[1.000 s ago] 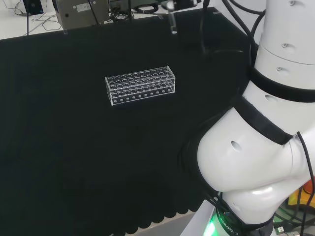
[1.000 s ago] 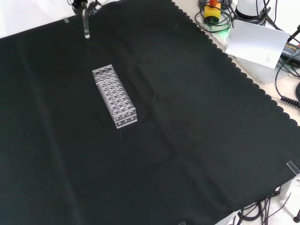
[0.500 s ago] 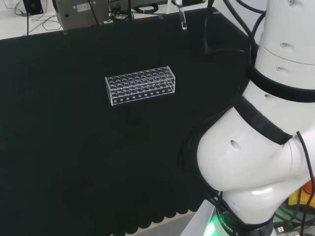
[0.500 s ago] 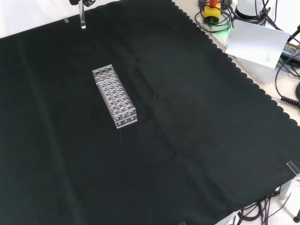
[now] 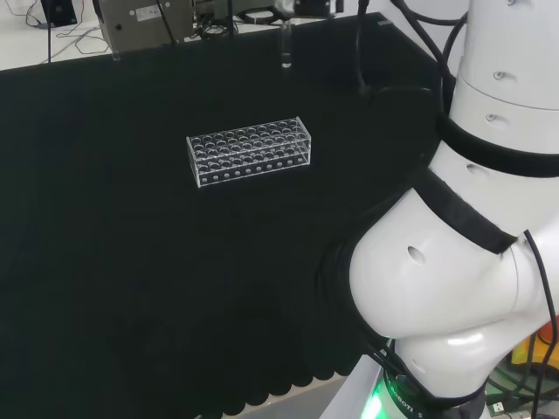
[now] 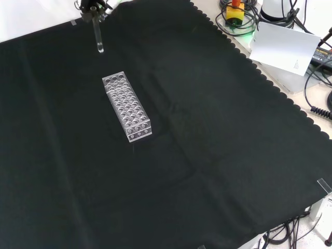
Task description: Shake the test tube.
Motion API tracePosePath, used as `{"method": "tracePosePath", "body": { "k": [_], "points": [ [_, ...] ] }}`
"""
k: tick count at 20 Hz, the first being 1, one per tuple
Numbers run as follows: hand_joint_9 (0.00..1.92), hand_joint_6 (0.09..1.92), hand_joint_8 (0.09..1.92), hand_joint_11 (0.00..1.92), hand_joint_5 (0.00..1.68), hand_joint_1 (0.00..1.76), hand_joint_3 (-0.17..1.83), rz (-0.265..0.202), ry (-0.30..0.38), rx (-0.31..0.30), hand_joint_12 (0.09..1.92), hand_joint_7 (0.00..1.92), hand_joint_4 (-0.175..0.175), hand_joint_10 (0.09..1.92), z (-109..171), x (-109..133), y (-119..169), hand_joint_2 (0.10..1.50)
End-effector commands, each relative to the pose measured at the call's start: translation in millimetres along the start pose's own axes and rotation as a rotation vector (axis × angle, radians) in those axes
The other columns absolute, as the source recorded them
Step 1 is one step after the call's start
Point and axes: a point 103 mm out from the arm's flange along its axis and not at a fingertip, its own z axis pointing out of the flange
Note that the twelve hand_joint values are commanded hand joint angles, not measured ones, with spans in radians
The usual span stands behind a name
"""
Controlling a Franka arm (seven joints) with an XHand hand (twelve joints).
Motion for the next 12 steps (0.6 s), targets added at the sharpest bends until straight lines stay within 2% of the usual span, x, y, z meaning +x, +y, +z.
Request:
{"method": "tracePosePath", "body": {
  "k": [1,6,9,12],
  "points": [
    [1.08,0.53,1.15,1.27,1.05,1.4,0.0,-0.089,0.263,0.085,0.9,1.1,-0.175,0.87,11,69,-8,1.06],
    [1.08,0.52,1.15,1.27,1.05,1.4,0.0,-0.145,0.321,0.091,0.9,1.1,-0.175,0.87,3,98,-11,1.06],
    [1.08,0.52,1.15,1.27,1.05,1.4,0.0,-0.156,0.36,0.101,0.9,1.1,-0.175,0.87,0,105,-12,1.06],
    [1.08,0.52,1.15,1.27,1.05,1.4,0.0,-0.164,0.369,0.101,0.9,1.1,-0.175,0.87,-2,107,-13,1.06]
  ]
}}
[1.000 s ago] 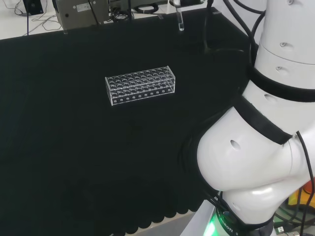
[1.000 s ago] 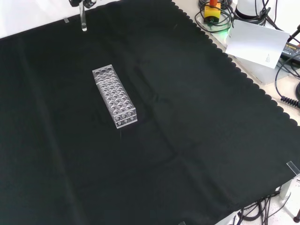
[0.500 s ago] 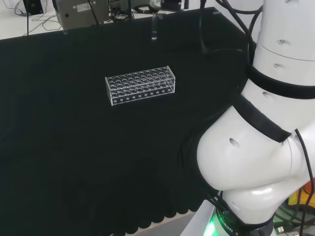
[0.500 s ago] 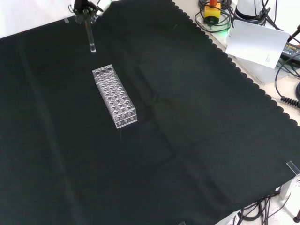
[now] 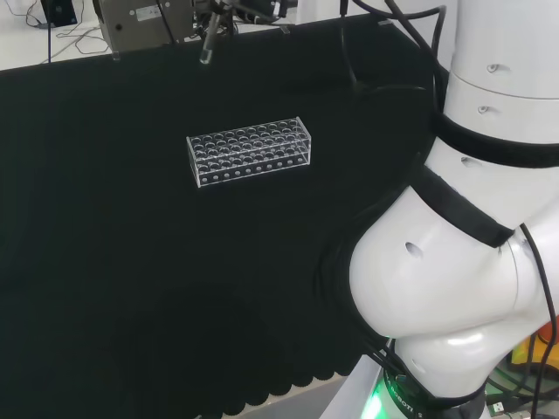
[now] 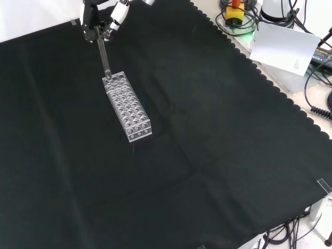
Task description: Shake the test tube.
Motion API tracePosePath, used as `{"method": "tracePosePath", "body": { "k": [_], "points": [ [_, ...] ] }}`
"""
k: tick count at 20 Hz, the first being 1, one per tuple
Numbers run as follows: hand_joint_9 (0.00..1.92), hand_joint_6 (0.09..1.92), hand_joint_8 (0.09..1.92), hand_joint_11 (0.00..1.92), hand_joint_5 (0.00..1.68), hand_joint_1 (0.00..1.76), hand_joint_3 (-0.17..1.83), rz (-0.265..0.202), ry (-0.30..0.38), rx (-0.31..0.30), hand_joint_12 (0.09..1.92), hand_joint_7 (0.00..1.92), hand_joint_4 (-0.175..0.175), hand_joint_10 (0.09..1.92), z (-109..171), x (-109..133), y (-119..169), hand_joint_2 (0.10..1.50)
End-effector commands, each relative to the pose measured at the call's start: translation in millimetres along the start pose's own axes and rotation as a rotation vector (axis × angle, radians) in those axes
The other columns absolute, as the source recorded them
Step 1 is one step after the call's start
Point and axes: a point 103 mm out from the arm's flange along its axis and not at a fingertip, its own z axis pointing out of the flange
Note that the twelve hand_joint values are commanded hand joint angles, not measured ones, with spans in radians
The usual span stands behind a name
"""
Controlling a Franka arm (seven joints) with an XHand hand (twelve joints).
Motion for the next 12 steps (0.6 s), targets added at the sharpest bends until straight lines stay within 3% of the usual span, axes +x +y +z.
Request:
{"method": "tracePosePath", "body": {
  "k": [1,5,9,12],
  "points": [
    [1.08,0.52,1.15,1.27,1.05,1.4,0.0,-0.034,0.03,0.02,0.9,1.1,-0.175,0.87,3,11,-2,1.06],
    [1.08,0.52,1.15,1.27,1.05,1.4,0.0,-0.049,-0.059,-0.004,0.9,1.1,-0.175,0.88,3,4,-4,1.06],
    [1.08,0.52,1.15,1.27,1.05,1.4,0.0,-0.097,-0.288,-0.064,0.9,1.1,-0.175,0.88,1,-8,-8,1.06],
    [1.08,0.52,1.15,1.27,1.05,1.4,0.0,-0.079,-0.395,-0.074,0.9,1.09,-0.175,0.88,-2,-26,-8,1.06]
  ]
}}
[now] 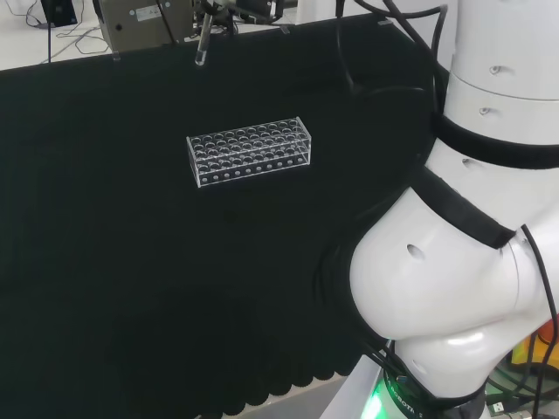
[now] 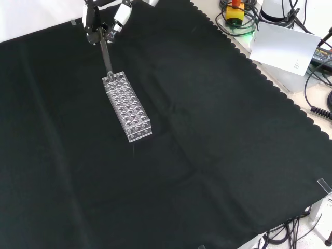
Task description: Shake the test tube.
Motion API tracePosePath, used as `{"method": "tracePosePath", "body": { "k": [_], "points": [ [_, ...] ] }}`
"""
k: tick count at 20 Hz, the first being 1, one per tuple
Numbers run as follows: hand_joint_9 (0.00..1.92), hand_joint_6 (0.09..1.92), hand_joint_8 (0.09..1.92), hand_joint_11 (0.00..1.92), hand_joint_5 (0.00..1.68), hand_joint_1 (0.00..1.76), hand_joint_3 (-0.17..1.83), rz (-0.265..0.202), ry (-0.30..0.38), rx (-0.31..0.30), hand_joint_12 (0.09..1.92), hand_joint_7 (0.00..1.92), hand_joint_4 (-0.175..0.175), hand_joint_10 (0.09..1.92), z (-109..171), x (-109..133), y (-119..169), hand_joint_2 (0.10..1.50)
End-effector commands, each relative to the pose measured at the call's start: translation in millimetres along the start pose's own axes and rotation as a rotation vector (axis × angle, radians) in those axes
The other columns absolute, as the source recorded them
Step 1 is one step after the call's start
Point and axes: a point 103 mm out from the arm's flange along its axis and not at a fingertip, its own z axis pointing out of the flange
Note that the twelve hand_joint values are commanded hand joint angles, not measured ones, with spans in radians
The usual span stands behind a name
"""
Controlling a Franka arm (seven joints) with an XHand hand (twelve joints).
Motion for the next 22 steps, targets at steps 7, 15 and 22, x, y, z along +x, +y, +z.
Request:
{"method": "tracePosePath", "body": {
  "k": [7,15,22],
  "points": [
    [1.08,0.52,1.15,1.27,1.05,1.4,0.0,0.076,-0.504,-0.065,0.9,1.09,-0.175,0.88,-17,-88,-5,1.06],
    [1.08,0.52,1.15,1.27,1.05,1.4,0.0,0.165,-0.621,-0.104,0.9,1.09,-0.175,0.88,-50,-131,0,1.06],
    [1.08,0.52,1.15,1.26,1.05,1.4,0.0,0.186,-0.582,-0.095,0.9,1.09,-0.175,0.88,-49,-136,4,1.06]
  ]
}}
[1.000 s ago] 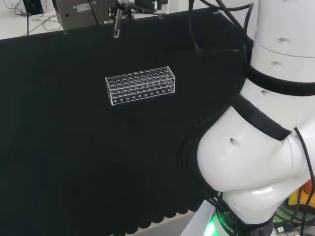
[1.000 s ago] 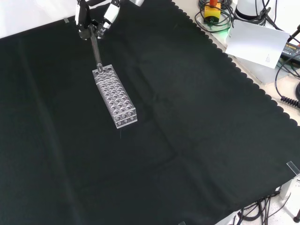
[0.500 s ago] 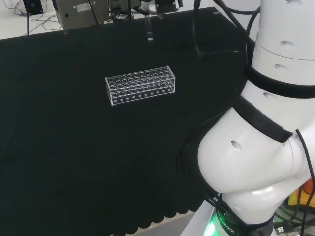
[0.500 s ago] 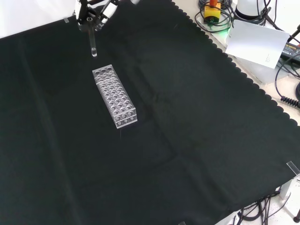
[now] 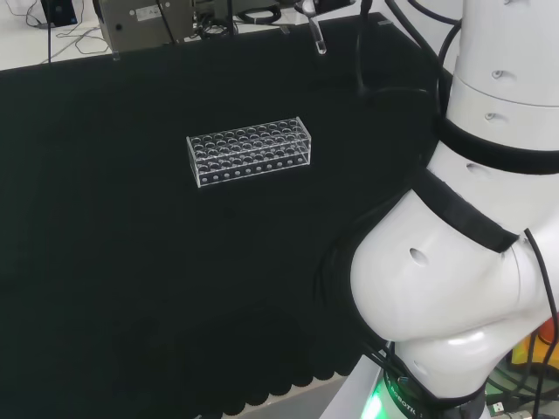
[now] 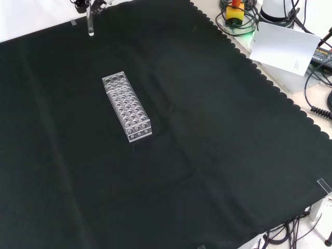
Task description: Shake the test tube.
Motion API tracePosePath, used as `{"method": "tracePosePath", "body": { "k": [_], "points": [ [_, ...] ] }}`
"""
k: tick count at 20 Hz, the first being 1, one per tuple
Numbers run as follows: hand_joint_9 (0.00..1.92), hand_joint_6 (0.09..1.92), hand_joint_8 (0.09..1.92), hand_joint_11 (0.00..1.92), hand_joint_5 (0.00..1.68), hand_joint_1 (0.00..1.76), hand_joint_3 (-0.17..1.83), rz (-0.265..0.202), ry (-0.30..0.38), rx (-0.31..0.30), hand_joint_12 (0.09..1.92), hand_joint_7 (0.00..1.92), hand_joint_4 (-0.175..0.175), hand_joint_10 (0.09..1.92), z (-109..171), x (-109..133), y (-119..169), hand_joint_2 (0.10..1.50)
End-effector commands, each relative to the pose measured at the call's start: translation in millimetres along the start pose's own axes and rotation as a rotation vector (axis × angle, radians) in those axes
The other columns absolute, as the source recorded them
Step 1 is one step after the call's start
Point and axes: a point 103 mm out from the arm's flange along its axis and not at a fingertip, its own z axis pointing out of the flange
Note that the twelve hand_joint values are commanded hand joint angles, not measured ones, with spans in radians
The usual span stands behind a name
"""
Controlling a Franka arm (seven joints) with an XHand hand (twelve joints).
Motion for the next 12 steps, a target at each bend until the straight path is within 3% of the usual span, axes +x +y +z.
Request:
{"method": "tracePosePath", "body": {
  "k": [1,12],
  "points": [
    [1.08,0.52,1.15,1.26,1.05,1.4,0.0,0.015,0.037,0.024,0.9,1.09,-0.175,0.88,8,2,1,1.06],
    [1.08,0.52,1.15,1.26,1.05,1.4,0.0,-0.036,0.196,0.075,0.9,1.09,-0.175,0.88,23,49,2,1.06]
  ]
}}
